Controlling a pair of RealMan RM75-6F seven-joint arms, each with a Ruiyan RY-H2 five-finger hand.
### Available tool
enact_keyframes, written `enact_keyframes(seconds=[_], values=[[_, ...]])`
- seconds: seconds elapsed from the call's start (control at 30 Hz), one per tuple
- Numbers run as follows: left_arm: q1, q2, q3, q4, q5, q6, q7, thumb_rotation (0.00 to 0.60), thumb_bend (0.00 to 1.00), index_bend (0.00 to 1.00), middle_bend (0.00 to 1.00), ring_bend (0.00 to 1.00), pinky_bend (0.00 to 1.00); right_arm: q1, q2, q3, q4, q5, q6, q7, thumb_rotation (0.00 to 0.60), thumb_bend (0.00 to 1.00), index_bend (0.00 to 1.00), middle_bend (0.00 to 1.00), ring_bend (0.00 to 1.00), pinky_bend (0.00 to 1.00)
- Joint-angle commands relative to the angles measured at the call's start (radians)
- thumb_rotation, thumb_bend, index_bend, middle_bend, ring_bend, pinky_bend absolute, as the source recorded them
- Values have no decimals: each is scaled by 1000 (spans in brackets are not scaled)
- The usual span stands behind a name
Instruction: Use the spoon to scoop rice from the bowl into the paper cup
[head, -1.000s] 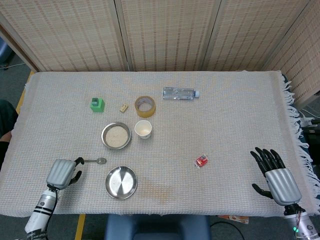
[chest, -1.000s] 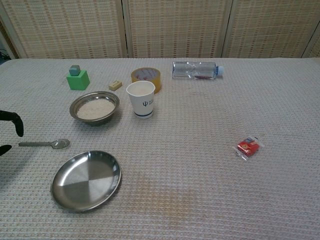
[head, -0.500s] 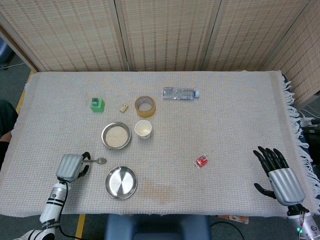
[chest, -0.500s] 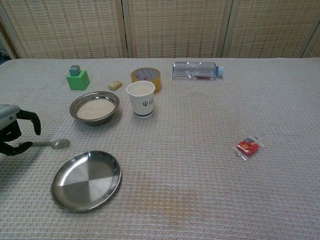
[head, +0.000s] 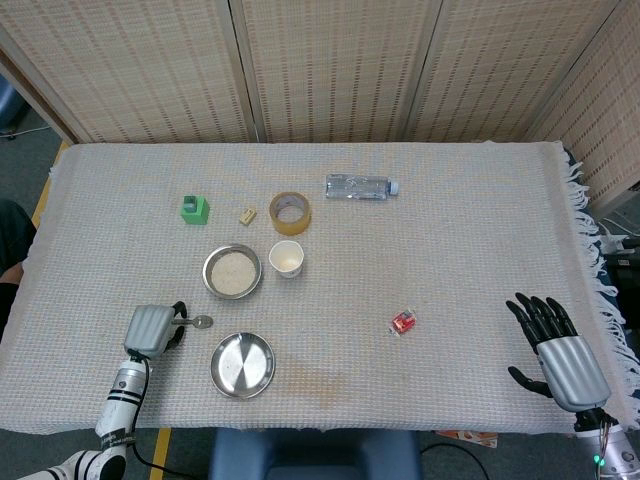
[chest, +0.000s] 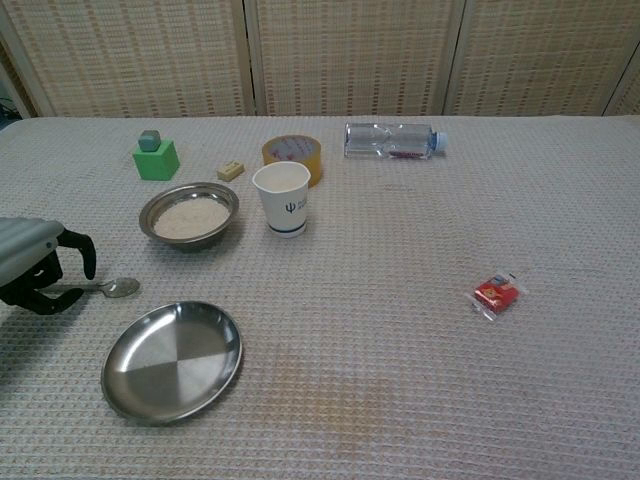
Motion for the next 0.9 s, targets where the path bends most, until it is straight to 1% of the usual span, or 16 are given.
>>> enact_keyframes(seconds=[0.03, 0.37, 0.9], values=[[-5, -12, 3, 16, -3, 2, 13, 600, 394, 463, 1000, 1000, 1000, 0, 1, 0, -1, 1, -1, 0, 600, 88, 0, 0, 0, 0], [-10, -32, 2, 54, -24, 5, 39, 600, 393, 465, 1000, 1000, 1000, 1, 1, 1, -2, 6, -6, -3, 600, 88, 0, 0, 0, 0], [-15, -41, -1, 82, -50, -5, 37, 600, 394, 524, 1000, 1000, 1000, 4, -1, 2, -3, 12, -14, -9, 600, 88, 0, 0, 0, 0]])
